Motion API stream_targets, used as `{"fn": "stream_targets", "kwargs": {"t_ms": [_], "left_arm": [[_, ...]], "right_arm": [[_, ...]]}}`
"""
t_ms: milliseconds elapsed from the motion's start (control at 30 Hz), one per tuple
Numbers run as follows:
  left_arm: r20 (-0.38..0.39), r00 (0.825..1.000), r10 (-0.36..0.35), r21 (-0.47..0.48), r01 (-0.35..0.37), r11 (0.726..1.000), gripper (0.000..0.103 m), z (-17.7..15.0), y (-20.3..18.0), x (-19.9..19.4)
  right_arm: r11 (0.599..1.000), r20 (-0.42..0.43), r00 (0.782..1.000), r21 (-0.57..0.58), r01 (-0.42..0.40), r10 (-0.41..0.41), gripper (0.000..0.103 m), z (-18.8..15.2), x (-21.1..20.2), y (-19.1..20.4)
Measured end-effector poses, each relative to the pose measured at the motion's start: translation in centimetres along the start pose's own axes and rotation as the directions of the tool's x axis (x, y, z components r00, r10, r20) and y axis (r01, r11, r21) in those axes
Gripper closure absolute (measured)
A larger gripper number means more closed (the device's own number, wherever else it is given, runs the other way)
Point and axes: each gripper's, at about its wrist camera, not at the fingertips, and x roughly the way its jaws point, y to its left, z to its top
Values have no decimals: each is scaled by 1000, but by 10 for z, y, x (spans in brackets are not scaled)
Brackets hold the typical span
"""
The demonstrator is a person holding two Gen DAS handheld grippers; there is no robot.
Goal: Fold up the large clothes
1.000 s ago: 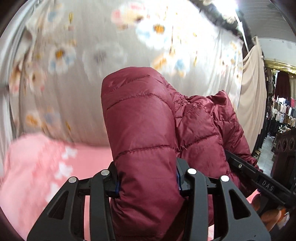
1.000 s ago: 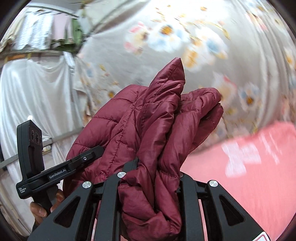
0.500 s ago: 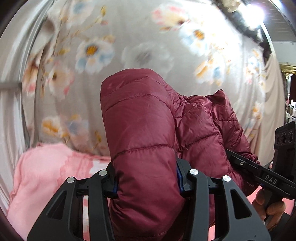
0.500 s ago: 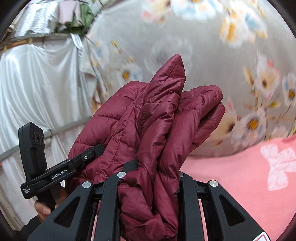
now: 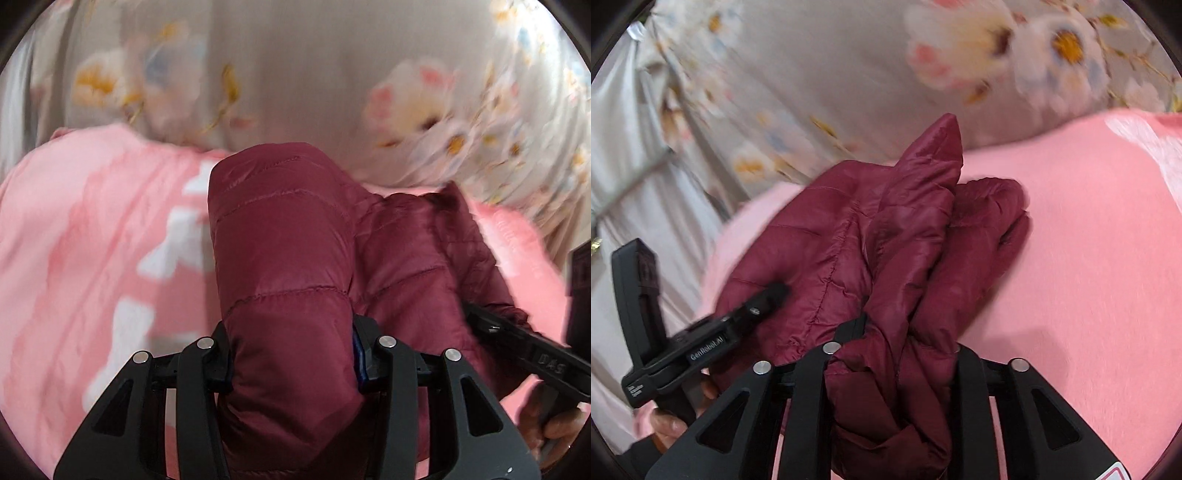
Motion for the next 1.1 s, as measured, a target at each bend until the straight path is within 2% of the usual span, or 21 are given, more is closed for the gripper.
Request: {"fn": "stream_targets", "kwargs": {"t_ms": [33,67,133,167,233,267,300,333,400,433,500,533,567,633,700,800,833,900,1100], "left_arm": [[8,1000,2,-2,-2,1000,51,-4,4,3],[0,1000,-8,-26,8,1000,44,-8,10,4],[-28,999,-19,-68,17,998,40,-9,18,4],[-35,999,-19,-76,16,997,38,-10,20,3],[-60,998,-1,-72,-4,997,36,-11,20,-2],[-69,997,18,-57,-22,998,31,-11,18,-11],[-74,996,48,-44,-51,998,23,-12,17,-20],[-79,994,81,-37,-84,996,19,-10,15,-27],[-98,989,110,-47,-115,992,19,-10,14,-45],[-123,984,128,-54,-136,989,19,-10,13,-53],[-145,972,184,-48,-192,980,19,-6,5,-64],[-151,967,203,-45,-212,976,19,-3,0,-68],[-156,966,207,-46,-217,975,19,1,-5,-70],[-169,964,206,-47,-217,975,20,6,-15,-73],[-174,954,243,-28,-252,967,20,8,-25,-70],[-208,930,303,10,-308,951,20,1,-35,-56],[-226,915,333,26,-336,942,21,-4,-37,-50],[-249,902,352,40,-353,935,21,-13,-37,-41],[-262,893,365,40,-368,929,19,-34,-38,-29]], "right_arm": [[1000,-14,1000,17,-3,4,78,-5,4,-6],[999,-26,1000,40,-13,14,74,-7,7,-12],[995,-47,998,98,-32,37,72,-6,6,-21],[994,-53,998,103,-23,28,65,-5,4,-22],[995,-70,997,96,24,-17,55,-7,-10,-22],[995,-69,997,91,40,-34,49,-9,-17,-22],[994,-67,996,90,62,-56,46,-10,-27,-24],[991,-63,995,98,87,-81,43,-13,-43,-26],[983,-45,990,123,135,-130,41,-16,-68,-31],[980,-40,986,117,163,-159,45,-16,-78,-30],[979,-42,981,68,190,-188,67,-12,-87,-17],[975,-53,975,31,218,-216,82,-10,-87,-8],[973,-66,971,0,232,-232,89,-8,-85,2],[974,-77,971,-46,223,-226,94,-5,-77,17],[962,-85,961,-92,256,-263,95,-7,-67,26],[950,-126,945,-128,286,-301,97,-16,-47,28],[946,-146,938,-130,297,-315,97,-20,-40,26],[947,-175,932,-116,301,-317,98,-29,-33,18],[952,-198,931,-92,292,-305,99,-50,-21,4]]}}
